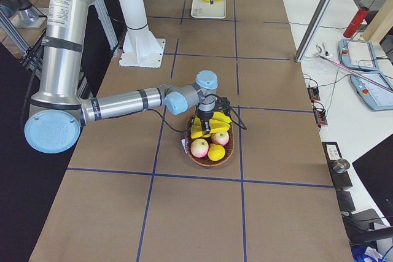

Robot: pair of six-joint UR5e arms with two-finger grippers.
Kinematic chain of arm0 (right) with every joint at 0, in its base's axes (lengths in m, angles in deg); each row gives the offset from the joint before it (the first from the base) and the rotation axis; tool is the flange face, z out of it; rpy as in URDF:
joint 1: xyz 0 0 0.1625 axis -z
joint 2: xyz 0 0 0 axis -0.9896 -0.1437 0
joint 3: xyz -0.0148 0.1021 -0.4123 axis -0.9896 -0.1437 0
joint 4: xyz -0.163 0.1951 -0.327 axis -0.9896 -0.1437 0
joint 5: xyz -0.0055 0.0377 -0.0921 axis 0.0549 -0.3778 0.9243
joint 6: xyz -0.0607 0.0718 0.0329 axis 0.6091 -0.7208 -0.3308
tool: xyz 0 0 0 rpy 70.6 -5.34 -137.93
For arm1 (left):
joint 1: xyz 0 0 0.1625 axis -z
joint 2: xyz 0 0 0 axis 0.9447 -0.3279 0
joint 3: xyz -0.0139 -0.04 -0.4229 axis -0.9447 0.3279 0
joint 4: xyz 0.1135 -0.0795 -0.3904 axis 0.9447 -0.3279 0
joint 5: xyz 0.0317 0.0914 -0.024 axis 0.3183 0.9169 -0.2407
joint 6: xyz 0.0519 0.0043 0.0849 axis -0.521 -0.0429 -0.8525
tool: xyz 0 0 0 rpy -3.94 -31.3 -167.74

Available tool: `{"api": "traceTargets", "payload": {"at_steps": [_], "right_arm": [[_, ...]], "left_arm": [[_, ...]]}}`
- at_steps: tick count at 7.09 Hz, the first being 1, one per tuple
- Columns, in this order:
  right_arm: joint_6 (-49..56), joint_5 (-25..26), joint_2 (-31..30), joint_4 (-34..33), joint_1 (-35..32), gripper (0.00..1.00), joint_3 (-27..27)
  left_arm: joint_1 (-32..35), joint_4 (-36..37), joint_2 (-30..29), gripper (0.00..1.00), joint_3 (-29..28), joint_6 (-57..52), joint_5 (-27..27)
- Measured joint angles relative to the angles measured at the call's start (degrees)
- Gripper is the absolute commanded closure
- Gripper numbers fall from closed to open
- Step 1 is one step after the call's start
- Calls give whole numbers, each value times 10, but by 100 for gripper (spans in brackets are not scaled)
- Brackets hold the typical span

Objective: Transfer all bananas from basket to plate

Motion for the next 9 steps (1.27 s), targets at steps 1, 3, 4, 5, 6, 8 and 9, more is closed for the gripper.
{"api": "traceTargets", "payload": {"at_steps": [1, 3, 4, 5, 6, 8, 9], "right_arm": [[0, -1, -1, -6, -3, 97, 7], [4, -1, -8, -14, -18, 99, 20], [19, -1, -13, -26, -30, 99, 28], [55, -2, -14, -65, -49, 99, 47], [94, -2, -8, -125, -66, 100, 78], [126, -34, 37, -213, -80, 100, 124], [126, -79, 77, -227, -81, 100, 125]], "left_arm": [[0, 0, 0, 0, 0, 0, 0], [-1, 0, -1, 0, -1, 1, 0], [-1, 0, -2, 0, -1, 1, 0], [-2, 0, -2, 0, -1, 0, 0], [-2, 0, -4, 0, -2, 1, 0], [-2, 1, -7, 0, -2, 1, -1], [-2, 1, -10, 0, -2, 2, -1]]}}
